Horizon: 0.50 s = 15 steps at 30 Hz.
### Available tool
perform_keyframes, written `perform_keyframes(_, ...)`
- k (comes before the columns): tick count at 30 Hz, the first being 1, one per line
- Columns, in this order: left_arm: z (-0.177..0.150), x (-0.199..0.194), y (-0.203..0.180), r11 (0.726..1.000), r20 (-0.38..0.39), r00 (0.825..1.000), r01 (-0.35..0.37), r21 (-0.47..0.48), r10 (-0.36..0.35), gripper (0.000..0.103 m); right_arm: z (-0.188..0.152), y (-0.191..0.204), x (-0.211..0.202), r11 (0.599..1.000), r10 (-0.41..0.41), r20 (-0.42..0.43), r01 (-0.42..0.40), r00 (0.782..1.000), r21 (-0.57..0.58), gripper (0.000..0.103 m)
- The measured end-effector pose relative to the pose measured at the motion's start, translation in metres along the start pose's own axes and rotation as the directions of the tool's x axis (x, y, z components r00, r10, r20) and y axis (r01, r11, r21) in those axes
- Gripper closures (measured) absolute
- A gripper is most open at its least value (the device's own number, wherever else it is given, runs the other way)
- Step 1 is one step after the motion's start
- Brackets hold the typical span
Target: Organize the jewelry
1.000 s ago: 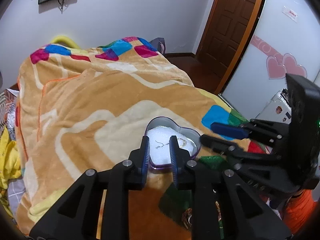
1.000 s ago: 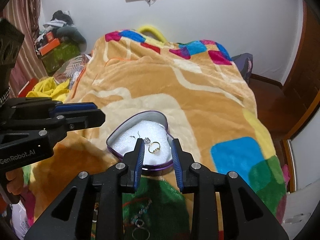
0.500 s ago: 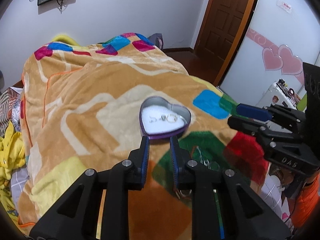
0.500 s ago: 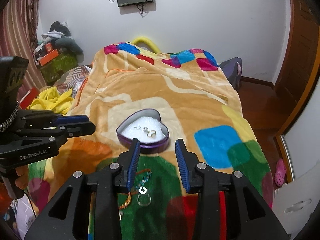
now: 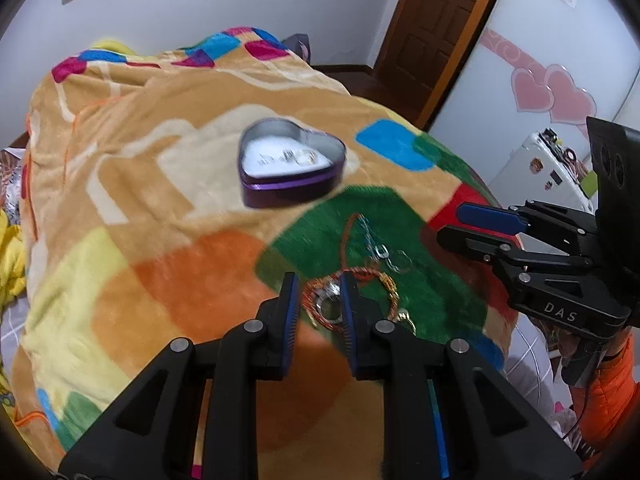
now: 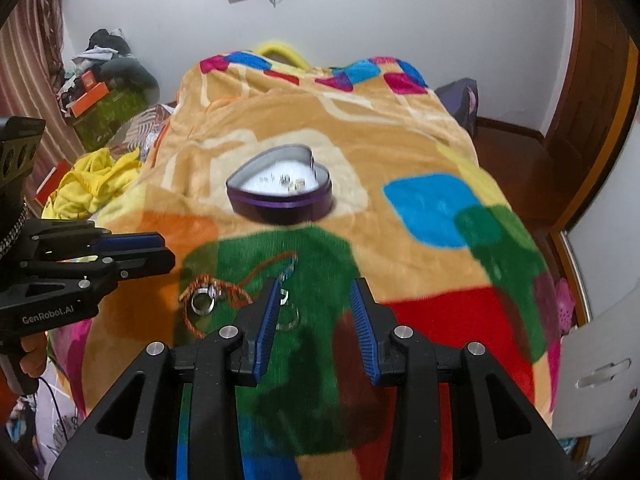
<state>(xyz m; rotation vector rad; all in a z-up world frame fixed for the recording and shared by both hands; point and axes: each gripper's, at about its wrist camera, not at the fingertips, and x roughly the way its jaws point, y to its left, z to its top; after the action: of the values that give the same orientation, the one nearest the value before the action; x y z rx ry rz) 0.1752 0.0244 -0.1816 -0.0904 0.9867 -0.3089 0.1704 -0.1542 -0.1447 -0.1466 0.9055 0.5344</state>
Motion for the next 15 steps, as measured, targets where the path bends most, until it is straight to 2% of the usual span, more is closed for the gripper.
perform_keyframes(7,-0.007,0.014,-0.014,0.999,-0.031,0.999,0.020,0.041,-0.019,0.083,-0.019,-0.004,0.002,1.000,0.018,-0.034,-0.018,0.999,0.017,0.070)
perform_keyframes(15,-0.005,0.032,-0.014,0.998,-0.058,0.998,-0.013,0.064,0.017,0.083,-0.028,0.001,0.014,0.999,0.048,-0.060,-0.047,0.997,0.018,0.070)
